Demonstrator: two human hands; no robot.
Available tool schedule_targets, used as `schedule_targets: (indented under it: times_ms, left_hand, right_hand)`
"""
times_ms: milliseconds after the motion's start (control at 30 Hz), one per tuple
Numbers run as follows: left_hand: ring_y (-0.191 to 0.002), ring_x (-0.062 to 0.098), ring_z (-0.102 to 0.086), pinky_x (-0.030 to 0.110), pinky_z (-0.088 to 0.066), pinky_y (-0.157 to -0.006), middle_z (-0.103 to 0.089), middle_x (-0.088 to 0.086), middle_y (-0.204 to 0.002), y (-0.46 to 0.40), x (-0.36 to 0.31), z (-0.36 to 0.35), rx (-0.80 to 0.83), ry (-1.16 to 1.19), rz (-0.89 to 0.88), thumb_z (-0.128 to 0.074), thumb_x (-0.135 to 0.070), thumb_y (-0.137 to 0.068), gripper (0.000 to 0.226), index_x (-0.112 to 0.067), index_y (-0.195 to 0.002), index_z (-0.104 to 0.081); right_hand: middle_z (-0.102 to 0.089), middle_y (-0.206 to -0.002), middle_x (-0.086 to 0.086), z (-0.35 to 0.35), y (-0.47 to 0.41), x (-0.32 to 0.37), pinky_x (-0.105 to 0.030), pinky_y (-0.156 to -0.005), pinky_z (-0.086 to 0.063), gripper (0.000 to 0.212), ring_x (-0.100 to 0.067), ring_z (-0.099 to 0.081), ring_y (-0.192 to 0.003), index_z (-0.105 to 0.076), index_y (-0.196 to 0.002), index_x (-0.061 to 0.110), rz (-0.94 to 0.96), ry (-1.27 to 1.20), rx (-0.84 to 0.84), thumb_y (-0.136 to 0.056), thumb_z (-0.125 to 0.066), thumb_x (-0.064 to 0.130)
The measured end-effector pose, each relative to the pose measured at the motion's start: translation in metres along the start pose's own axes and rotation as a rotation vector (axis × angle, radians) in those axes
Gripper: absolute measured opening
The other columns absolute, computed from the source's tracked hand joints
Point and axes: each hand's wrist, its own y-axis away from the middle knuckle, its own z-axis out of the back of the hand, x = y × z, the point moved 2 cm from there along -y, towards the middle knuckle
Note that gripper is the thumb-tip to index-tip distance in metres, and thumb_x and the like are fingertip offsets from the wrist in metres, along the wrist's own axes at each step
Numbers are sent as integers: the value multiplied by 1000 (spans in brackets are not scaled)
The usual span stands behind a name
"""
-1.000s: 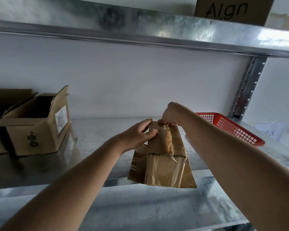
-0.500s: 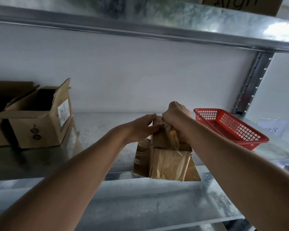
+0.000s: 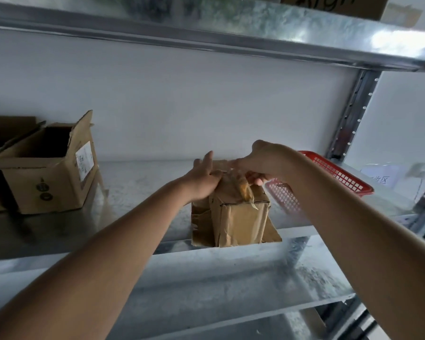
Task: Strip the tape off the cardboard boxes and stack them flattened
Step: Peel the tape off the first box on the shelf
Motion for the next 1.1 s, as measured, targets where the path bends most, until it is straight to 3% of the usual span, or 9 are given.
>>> schedule_targets:
  times_ms: [100,233,367,433,500,600,667,867,1100]
  left_hand:
    - [-138,38,-44,33,-39,-91,-10,11,-162,-1,-1,-7,-97,1,46,-33,-30,-109,66,-36,-164,4]
    - [-94,19,-52,22,-46,-71,-16,11,-152,-7,-3,-14,-168,47,54,-31,-23,-107,67,-34,-164,2]
    - [-121,34,-49,26,-49,-85,-24,4,-140,-5,-5,-17,-182,56,18,-28,-20,-106,60,-32,-163,-14]
    - [-136,34,-43,27,-49,-90,-27,-2,-133,-1,-3,-15,-143,92,8,-34,-29,-108,52,-30,-160,-28]
    - [-141,32,-36,33,-48,-103,-18,0,-152,4,2,-11,-44,82,-1,-57,-53,-99,74,-31,-162,-25]
    - [-123,17,-47,27,-45,-100,-25,-10,-147,14,6,-13,65,132,-30,-80,-73,-64,126,-34,-164,-13]
    - [-110,9,-49,22,-43,-91,-30,-14,-124,16,7,-16,52,183,-34,-81,-71,-63,131,-34,-164,-7]
    - [-112,17,-44,33,-41,-98,-25,-17,-120,12,6,-17,31,104,-9,-72,-86,-51,141,-34,-164,-6]
    - [-129,27,-47,44,-46,-107,-35,1,-149,8,8,-15,63,70,23,-74,-91,-48,145,-38,-163,-4]
  right_hand:
    - [-63,-54,-1,7,29,-6,-24,-53,-45,44,-11,-56,-44,-73,-95,4,66,138,69,-83,-84,45]
    - [-76,-81,3,13,51,-17,-25,-63,-46,55,-15,-68,-77,-78,-101,20,111,445,66,-66,-88,62]
    - [-71,-98,4,3,47,-30,-31,-80,-56,51,-18,-67,-89,-75,-107,24,194,415,-21,-69,-89,54]
    - [-68,-95,4,-1,43,-37,-29,-73,-52,44,-17,-65,-87,-74,-104,23,241,385,-51,-71,-89,49]
    - [-67,-90,4,-3,37,-41,-28,-66,-47,38,-16,-64,-83,-74,-99,22,270,379,-76,-73,-90,45]
    - [-67,-91,4,-5,29,-42,-30,-72,-54,36,-15,-63,-82,-72,-98,22,308,404,-133,-74,-89,43]
    - [-65,-91,6,-7,25,-45,-29,-73,-53,35,-12,-60,-82,-69,-97,23,351,428,-172,-76,-88,43]
    - [-65,-88,2,-11,17,-53,-29,-65,-47,28,-15,-60,-77,-61,-92,23,411,470,-159,-85,-80,42]
    - [-68,-89,-6,-10,19,-45,-30,-66,-46,27,-17,-56,-73,-67,-96,14,381,487,-85,-90,-77,39]
